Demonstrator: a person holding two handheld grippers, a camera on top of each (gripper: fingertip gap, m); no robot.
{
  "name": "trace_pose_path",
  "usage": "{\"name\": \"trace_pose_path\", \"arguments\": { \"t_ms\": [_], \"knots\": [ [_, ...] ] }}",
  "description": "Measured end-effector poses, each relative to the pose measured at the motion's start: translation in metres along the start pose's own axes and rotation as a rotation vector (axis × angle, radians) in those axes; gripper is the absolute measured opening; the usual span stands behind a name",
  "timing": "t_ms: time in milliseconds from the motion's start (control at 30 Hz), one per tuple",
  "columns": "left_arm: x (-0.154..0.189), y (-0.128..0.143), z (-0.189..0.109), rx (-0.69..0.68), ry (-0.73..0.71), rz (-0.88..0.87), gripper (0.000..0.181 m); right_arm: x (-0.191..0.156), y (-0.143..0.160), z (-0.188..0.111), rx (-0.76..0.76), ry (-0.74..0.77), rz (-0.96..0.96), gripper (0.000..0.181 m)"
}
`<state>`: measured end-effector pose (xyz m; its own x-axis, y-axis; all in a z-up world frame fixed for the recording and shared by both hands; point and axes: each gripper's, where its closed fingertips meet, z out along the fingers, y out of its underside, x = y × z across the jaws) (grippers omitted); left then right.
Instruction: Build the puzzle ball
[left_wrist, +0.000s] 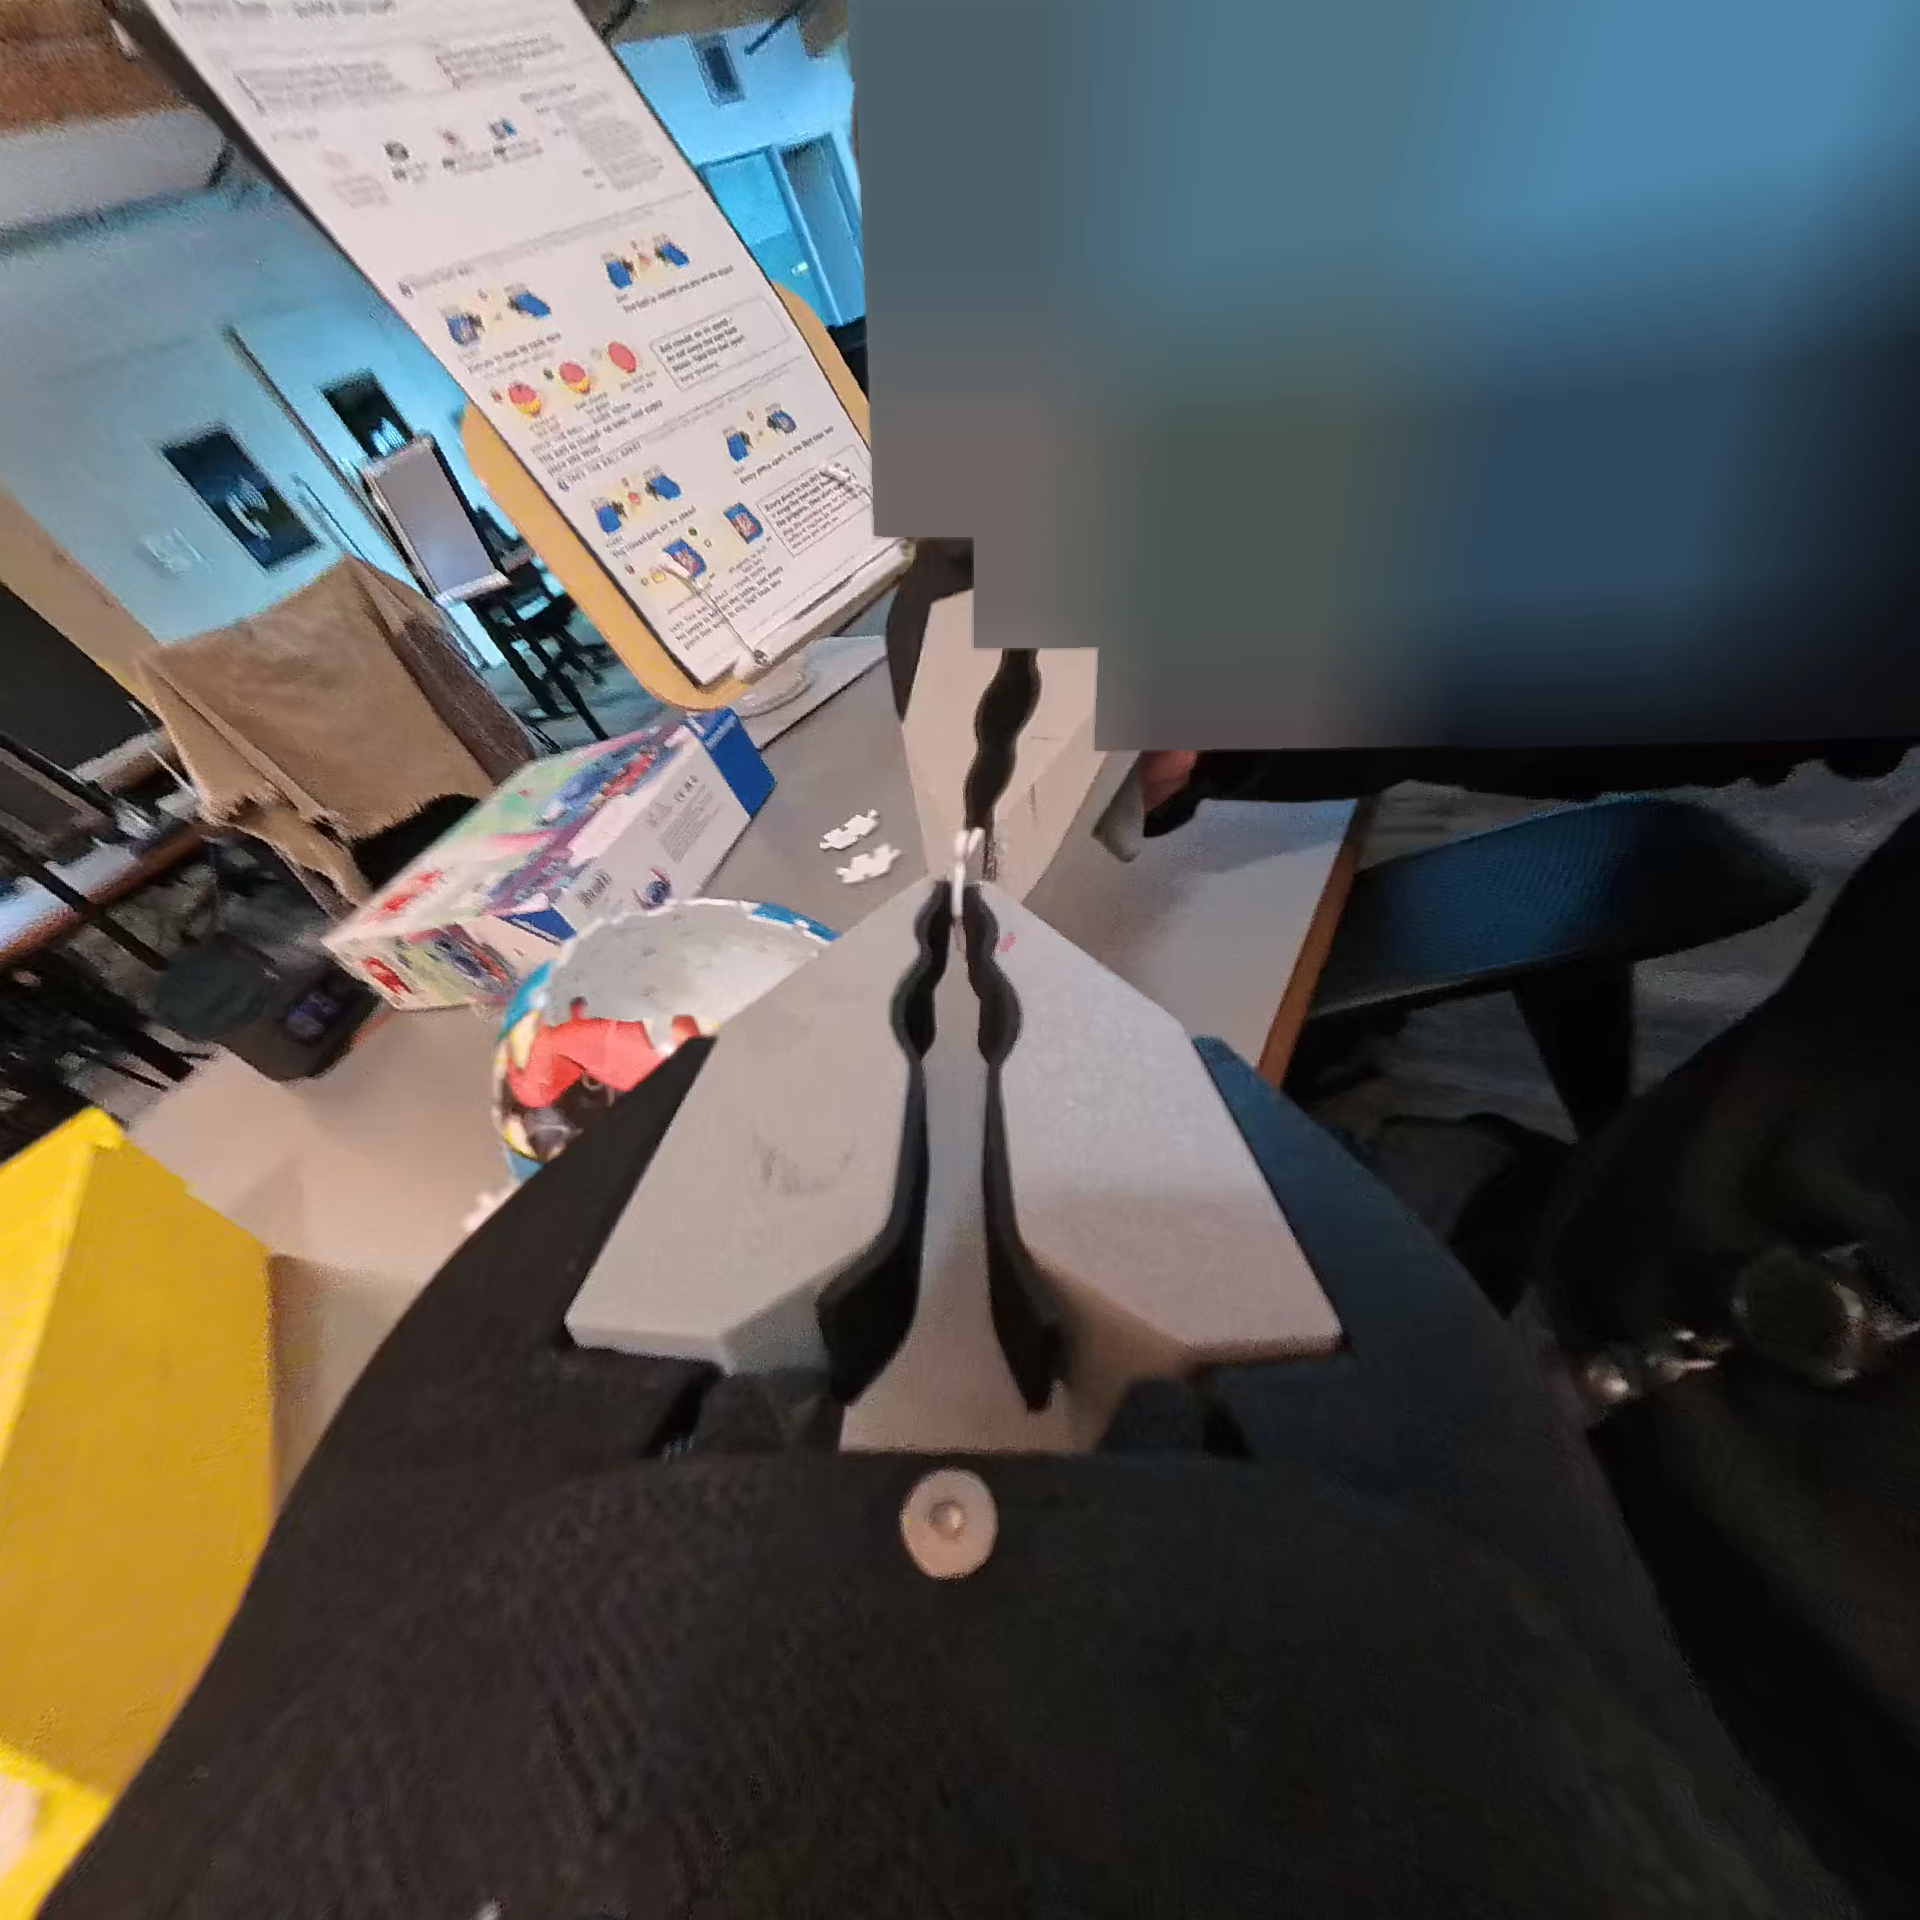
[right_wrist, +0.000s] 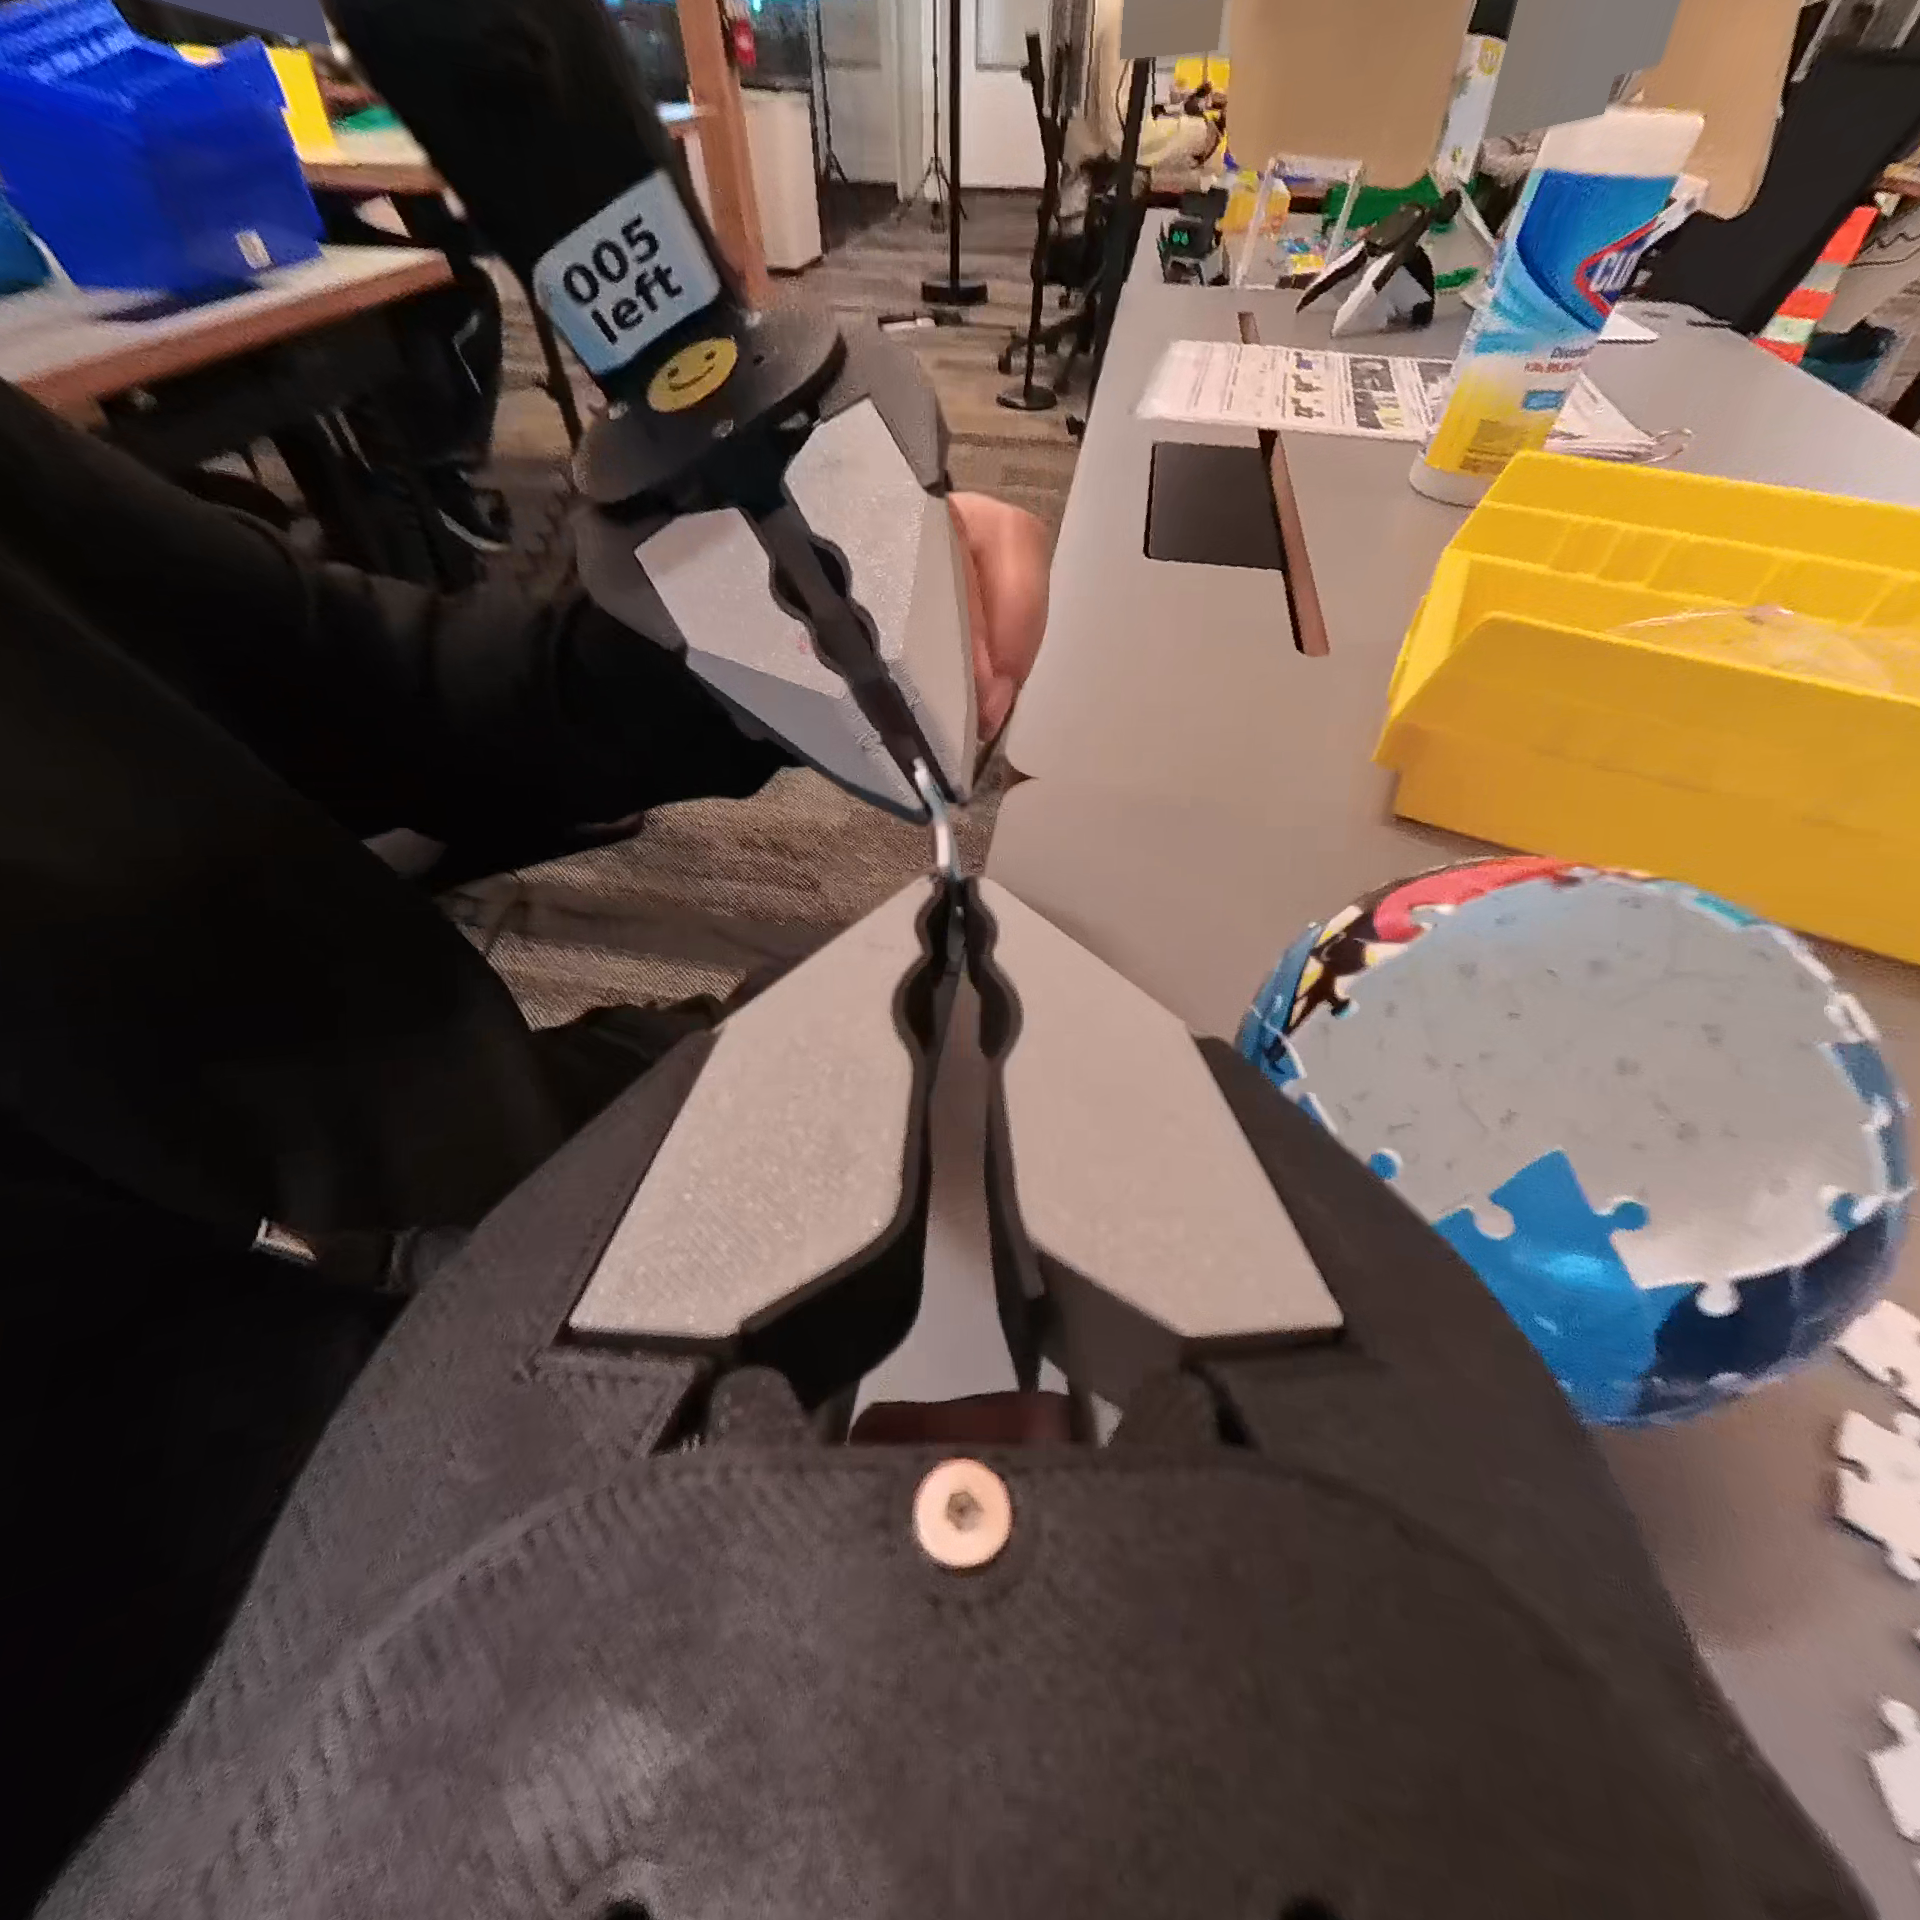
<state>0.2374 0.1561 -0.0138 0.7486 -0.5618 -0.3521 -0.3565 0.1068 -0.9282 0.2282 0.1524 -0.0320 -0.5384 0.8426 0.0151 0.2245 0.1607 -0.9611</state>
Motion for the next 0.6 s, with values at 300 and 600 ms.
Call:
{"name": "trace_pose_path", "arguments": {
  "t_ms": [300,600],
  "knots": [
    [-0.009,0.010,0.020,0.020,-0.078,-0.352,0.000,0.005,0.028,-0.043,0.000,0.073,0.047,0.001],
    [-0.063,0.010,0.019,0.085,-0.399,-0.413,0.000,0.050,0.102,-0.104,-0.132,0.225,0.132,0.010]
  ]
}}
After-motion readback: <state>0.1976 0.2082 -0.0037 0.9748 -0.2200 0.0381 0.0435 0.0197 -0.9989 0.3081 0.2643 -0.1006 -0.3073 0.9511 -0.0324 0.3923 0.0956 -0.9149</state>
